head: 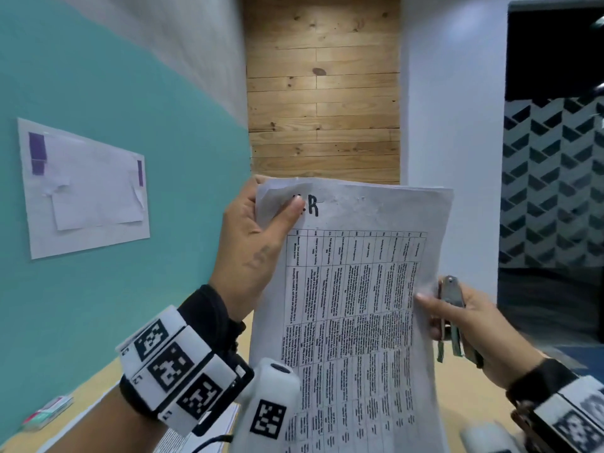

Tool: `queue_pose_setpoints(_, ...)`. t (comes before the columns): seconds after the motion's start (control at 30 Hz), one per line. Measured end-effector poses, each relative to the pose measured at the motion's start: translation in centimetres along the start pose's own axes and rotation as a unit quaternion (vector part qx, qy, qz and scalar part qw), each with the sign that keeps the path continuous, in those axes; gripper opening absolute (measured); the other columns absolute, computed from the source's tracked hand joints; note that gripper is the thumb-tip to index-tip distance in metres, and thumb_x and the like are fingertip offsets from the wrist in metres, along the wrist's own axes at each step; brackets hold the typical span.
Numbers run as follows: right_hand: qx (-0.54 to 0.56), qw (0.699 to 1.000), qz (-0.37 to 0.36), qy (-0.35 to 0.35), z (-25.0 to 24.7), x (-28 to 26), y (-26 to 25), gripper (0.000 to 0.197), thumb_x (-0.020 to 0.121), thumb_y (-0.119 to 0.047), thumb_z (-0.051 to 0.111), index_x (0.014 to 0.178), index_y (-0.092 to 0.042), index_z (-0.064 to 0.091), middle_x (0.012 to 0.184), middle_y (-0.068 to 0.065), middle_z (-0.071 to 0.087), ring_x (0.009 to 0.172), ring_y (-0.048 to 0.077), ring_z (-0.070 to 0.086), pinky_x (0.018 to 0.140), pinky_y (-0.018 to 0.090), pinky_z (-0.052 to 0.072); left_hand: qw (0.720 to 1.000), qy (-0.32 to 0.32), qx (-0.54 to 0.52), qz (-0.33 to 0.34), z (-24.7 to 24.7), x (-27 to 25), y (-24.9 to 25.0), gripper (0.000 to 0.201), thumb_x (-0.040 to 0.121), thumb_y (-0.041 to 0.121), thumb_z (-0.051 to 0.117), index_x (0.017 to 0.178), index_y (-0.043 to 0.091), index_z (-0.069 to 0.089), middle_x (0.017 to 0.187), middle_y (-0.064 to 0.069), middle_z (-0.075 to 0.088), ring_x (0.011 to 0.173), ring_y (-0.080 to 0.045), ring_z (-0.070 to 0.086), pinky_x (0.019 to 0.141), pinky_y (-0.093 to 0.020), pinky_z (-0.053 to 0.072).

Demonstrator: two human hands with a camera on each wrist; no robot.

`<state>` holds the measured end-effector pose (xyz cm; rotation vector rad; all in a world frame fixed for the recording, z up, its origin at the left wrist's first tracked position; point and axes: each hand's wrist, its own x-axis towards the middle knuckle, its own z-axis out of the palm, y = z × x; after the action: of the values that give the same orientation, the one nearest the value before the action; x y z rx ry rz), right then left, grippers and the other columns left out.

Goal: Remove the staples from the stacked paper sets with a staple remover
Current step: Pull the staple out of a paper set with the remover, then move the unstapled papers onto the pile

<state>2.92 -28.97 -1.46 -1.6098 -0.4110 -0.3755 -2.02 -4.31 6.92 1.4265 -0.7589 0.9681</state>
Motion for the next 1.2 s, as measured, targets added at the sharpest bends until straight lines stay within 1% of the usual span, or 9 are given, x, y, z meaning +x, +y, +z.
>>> queue_pose_setpoints(0.13, 0.006, 0.999, -0.027, 0.034, 0.2, -0.1, -1.3, 0.080, 0.029, -0.066, 0.082, 0.075, -0.006, 0.058, 0.060, 0.002, 0.058, 0.051, 0.010, 0.053, 0.045, 0.022, 0.044, 0.999, 0.035, -0.002, -0.017, -0.6, -0.6, -0.7, 0.012, 0.080, 0.019, 0.068, 0.089, 0.021, 0.059, 0.088, 0.003, 0.067, 0.082, -0.014, 0.063, 0.077, -0.034, 0.053)
queue_pose_setpoints(0.3, 0.056, 0.995, -0.050, 0.071, 0.1, 0.1, -3.3, 0.019, 0.071, -0.013, 0.071, 0.074, -0.005, 0.054, 0.063, 0.010, 0.050, 0.045, 0.010, 0.050, 0.042, 0.020, 0.044, 0.977, -0.020, -0.060, -0.203, -1.1, -5.6, -3.2, 0.038, 0.079, 0.024, 0.068, 0.113, 0.008, 0.060, 0.103, -0.005, 0.072, 0.095, -0.025, 0.068, 0.074, -0.029, 0.056)
queue_pose_setpoints(0.4, 0.062, 0.994, -0.052, 0.073, 0.5, 0.2, -4.2, 0.018, 0.078, -0.005, 0.067, 0.070, -0.006, 0.051, 0.050, 0.002, 0.049, 0.039, 0.008, 0.047, 0.039, 0.017, 0.041, 0.971, -0.035, -0.035, -0.234, -1.3, -7.8, -3.3, 0.029, 0.082, 0.022, 0.061, 0.109, 0.012, 0.064, 0.103, -0.002, 0.072, 0.095, -0.021, 0.068, 0.074, -0.023, 0.055)
queue_pose_setpoints(0.5, 0.054, 0.997, -0.039, 0.049, 1.2, 0.1, -5.3, 0.022, 0.080, -0.007, 0.066, 0.068, -0.009, 0.049, 0.044, -0.003, 0.048, 0.036, 0.007, 0.045, 0.037, 0.015, 0.038, 0.970, -0.008, -0.048, -0.238, -3.1, -6.9, -3.3, 0.036, 0.074, 0.030, 0.074, 0.101, 0.008, 0.068, 0.098, -0.010, 0.073, 0.091, -0.028, 0.069, 0.077, -0.033, 0.057)
queue_pose_setpoints(0.6, 0.039, 0.999, -0.013, -0.019, 2.3, -0.2, -6.8, 0.013, 0.078, -0.015, 0.067, 0.072, -0.010, 0.056, 0.049, -0.005, 0.052, 0.039, 0.006, 0.045, 0.037, 0.015, 0.039, 0.970, -0.004, -0.064, -0.234, -5.9, -4.5, -2.4, 0.050, 0.053, 0.029, 0.085, 0.094, 0.005, 0.068, 0.090, -0.012, 0.073, 0.079, -0.022, 0.071, 0.065, -0.027, 0.056)
queue_pose_setpoints(0.73, -0.031, 0.987, 0.041, -0.153, 4.6, -1.0, -7.7, 0.011, 0.071, -0.022, 0.068, 0.063, -0.016, 0.062, 0.051, -0.004, 0.055, 0.039, 0.009, 0.045, 0.041, 0.022, 0.034, 0.956, -0.004, -0.048, -0.288, -10.3, -1.5, -0.9, 0.047, 0.050, 0.015, 0.077, 0.093, 0.002, 0.063, 0.074, -0.009, 0.073, 0.062, -0.016, 0.070, 0.053, -0.025, 0.055)
queue_pose_setpoints(0.9, -0.003, 0.973, 0.087, -0.215, 11.6, -1.5, -6.7, 0.019, 0.082, 0.001, 0.061, 0.066, -0.005, 0.053, 0.042, -0.001, 0.050, 0.032, 0.007, 0.044, 0.033, 0.013, 0.031, 0.899, -0.076, 0.061, -0.426, -16.4, 0.3, -0.4, 0.078, 0.004, 0.023, 0.094, 0.076, 0.005, 0.071, 0.067, -0.014, 0.071, 0.051, -0.023, 0.067, 0.042, -0.031, 0.053)
queue_pose_setpoints(1.03, 0.013, 0.958, 0.163, -0.236, 18.6, -2.2, -4.5, 0.026, 0.082, 0.005, 0.060, 0.060, -0.004, 0.051, 0.042, 0.002, 0.049, 0.030, 0.008, 0.044, 0.033, 0.013, 0.031, 0.810, -0.095, 0.165, -0.555, -21.3, -0.7, -2.6, 0.070, 0.033, 0.015, 0.092, 0.093, -0.002, 0.061, 0.071, -0.018, 0.071, 0.056, -0.029, 0.068, 0.045, -0.039, 0.056)
queue_pose_setpoints(1.2, -0.033, 0.929, 0.261, -0.258, 23.1, -3.8, 0.3, 0.028, 0.083, 0.004, 0.060, 0.059, -0.005, 0.049, 0.042, 0.005, 0.049, 0.034, 0.013, 0.046, 0.040, 0.019, 0.038, 0.709, -0.125, 0.299, -0.626, -25.7, -4.6, -6.8, 0.040, 0.085, 0.001, 0.057, 0.123, -0.010, 0.048, 0.108, -0.027, 0.064, 0.087, -0.035, 0.063, 0.086, -0.051, 0.050)
